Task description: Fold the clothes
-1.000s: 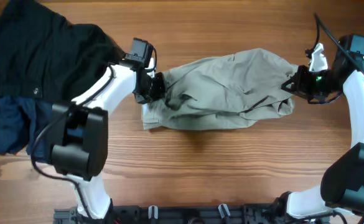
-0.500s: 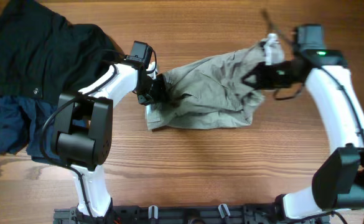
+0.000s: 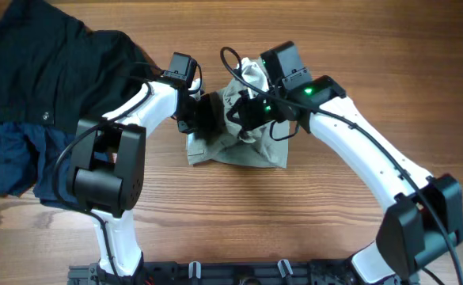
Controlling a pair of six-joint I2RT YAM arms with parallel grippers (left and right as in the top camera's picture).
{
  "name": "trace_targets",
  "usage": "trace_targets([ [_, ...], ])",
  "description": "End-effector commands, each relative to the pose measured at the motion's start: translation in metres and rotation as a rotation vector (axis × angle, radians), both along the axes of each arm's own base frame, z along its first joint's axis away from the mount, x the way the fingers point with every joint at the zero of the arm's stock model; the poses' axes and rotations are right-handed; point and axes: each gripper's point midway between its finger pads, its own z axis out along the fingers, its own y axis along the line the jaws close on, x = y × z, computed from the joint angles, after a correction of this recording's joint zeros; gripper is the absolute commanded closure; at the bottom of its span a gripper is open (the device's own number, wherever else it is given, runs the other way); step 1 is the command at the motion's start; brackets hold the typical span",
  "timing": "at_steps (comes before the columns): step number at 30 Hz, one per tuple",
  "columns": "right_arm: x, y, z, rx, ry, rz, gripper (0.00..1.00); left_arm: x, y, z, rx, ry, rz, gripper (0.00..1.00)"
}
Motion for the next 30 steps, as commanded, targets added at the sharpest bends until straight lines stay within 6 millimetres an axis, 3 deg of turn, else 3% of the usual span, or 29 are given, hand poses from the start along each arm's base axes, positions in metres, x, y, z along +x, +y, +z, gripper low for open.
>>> trace_targets([
  [1,0.0,0.017,0.0,0.036,0.025,0.004,0.83,-0.02,0.001,-0.034,0.058,0.088,-0.012,0.96],
  [2,-0.001,0.019,0.002,0.052,0.026,0.013,0.54,-0.02,0.001,-0.034,0.058,0.088,-0.012,0.96],
  [4,-0.001,0.021,0.01,0.089,0.021,0.027,0.41,-0.02,0.001,-0.034,0.058,0.088,-0.012,0.96],
  [7,0.003,0.017,0.04,0.165,0.001,0.015,0.39,-0.02,0.001,-0.034,0.058,0.088,-0.012,0.96],
  [11,0.007,0.003,0.103,0.264,-0.103,0.005,0.35,-0.02,0.001,-0.034,0.059,0.088,-0.012,0.96],
  [14,0.013,-0.021,0.134,0.3,-0.14,-0.084,0.36,-0.02,0.001,-0.034,0.059,0.088,-0.012,0.96],
  [17,0.035,-0.062,0.123,0.223,-0.133,-0.237,0.36,-0.021,0.001,-0.034,0.06,0.09,-0.013,0.96],
  [20,0.041,-0.076,0.097,0.16,-0.076,-0.265,0.39,-0.022,0.008,-0.026,0.067,0.083,-0.032,0.96],
  [24,0.042,-0.083,0.085,0.109,-0.07,-0.277,0.4,-0.013,0.063,0.013,0.192,0.027,0.055,0.96],
  [27,0.042,-0.083,0.084,0.103,-0.068,-0.28,0.41,-0.003,0.081,0.045,0.203,-0.059,0.08,0.96],
  [28,0.042,-0.085,0.082,0.096,-0.06,-0.288,0.41,0.001,0.086,0.062,0.207,-0.11,0.096,0.86],
  [29,0.041,-0.085,0.08,0.091,-0.05,-0.292,0.44,0.004,0.092,0.078,0.234,-0.166,0.094,0.66],
  [30,0.04,-0.085,0.076,0.085,-0.034,-0.293,0.46,0.007,0.097,0.091,0.258,-0.21,0.097,0.57],
])
